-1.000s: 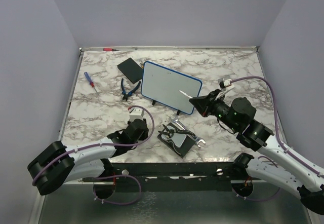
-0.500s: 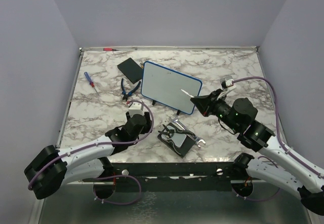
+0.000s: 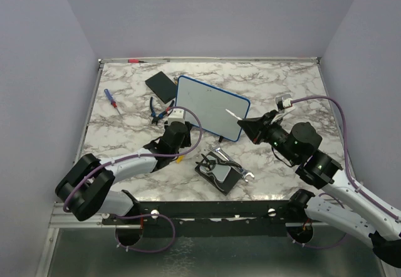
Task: Write a sentence on the whiteboard
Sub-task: Place the pen cap at the center of the board, then move the whiteboard stand to the center of the board.
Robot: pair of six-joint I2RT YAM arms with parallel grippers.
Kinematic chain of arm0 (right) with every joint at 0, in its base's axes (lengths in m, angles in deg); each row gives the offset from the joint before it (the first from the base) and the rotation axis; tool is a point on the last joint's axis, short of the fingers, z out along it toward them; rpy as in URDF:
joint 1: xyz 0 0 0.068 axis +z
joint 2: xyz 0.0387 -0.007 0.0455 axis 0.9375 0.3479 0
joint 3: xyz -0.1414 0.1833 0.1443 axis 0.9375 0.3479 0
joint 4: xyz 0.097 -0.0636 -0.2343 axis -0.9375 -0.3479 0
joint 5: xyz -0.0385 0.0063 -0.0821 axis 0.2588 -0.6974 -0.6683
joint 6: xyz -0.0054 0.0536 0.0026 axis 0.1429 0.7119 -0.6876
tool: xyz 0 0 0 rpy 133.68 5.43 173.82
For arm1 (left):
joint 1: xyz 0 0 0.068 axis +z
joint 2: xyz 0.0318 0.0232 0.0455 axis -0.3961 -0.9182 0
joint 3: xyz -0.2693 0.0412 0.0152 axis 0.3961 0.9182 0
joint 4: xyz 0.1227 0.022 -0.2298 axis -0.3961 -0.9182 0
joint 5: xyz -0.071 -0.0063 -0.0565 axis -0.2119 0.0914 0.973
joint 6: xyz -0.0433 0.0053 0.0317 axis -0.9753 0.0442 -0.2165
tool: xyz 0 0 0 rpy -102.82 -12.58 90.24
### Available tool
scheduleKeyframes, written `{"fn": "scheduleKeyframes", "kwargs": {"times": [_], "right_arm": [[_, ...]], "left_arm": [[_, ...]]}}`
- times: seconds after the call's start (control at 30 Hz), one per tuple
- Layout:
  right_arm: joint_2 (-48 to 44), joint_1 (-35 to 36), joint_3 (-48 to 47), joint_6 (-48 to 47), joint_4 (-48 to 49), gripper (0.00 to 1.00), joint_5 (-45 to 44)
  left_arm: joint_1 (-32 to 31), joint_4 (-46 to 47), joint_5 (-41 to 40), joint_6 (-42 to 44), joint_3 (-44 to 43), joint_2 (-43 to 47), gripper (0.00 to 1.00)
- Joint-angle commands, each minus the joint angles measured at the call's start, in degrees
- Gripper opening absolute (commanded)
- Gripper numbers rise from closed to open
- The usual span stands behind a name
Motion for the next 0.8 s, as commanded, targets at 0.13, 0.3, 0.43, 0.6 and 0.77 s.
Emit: {"fn": "scheduleKeyframes", "kwargs": {"times": [0.13, 0.3, 0.43, 0.6, 0.77], "right_arm": [[-1.0, -0.1, 0.65, -0.55, -0.64, 0.0, -1.88], [-1.7, -0.1, 0.93, -0.44, -0.91, 0.0, -2.15], [-2.13, -0.1, 0.83, -0.07, -1.51, 0.0, -2.15], [-2.36, -0.1, 1.2, 0.19, -1.69, 0.0, -2.38], [-2.27, -0.1, 0.92, 0.21, -1.89, 0.0, -2.48]], "left_arm": [[1.96, 9.43, 4.95, 4.25, -3.7, -8.55, 0.47], [3.65, 14.06, 8.38, 6.18, -4.42, -12.85, 0.47], [4.92, 16.12, 10.56, 6.94, -5.43, -15.25, 0.47], [5.43, 17.36, 12.97, 8.44, -7.17, -18.83, 0.46], [5.57, 17.93, 11.82, 7.67, -7.15, -20.17, 0.43]]}}
